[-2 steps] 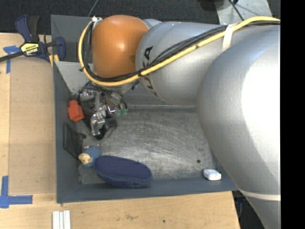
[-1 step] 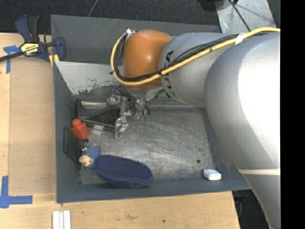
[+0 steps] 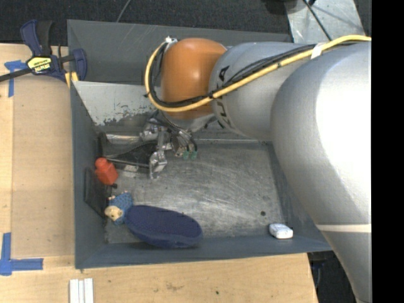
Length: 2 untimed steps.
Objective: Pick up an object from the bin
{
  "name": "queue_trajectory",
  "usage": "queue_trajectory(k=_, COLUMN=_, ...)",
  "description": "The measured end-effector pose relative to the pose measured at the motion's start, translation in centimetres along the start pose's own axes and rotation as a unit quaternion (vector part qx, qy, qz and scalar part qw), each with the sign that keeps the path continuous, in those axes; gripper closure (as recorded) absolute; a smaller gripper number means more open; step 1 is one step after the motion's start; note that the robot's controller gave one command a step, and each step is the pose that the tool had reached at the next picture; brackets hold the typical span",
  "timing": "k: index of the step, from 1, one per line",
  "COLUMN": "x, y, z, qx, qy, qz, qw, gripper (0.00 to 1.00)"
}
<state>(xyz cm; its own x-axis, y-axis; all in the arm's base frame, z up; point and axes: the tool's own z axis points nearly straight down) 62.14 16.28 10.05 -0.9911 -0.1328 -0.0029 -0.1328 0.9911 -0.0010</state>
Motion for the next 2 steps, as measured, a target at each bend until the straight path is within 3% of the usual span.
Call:
queue_trajectory(k=1, x=6.9, y=1.5, z=-7.7, qx=0.0, qy=0.0025, qz=-0.054, qw=0.9985, gripper=1.0)
queue_trajectory(k=2, x=6.8, y=-0.3, z=-11.7, qx=0.0, qy=0.0017, qz=-0.041, qw=0.9992, gripper=1.0)
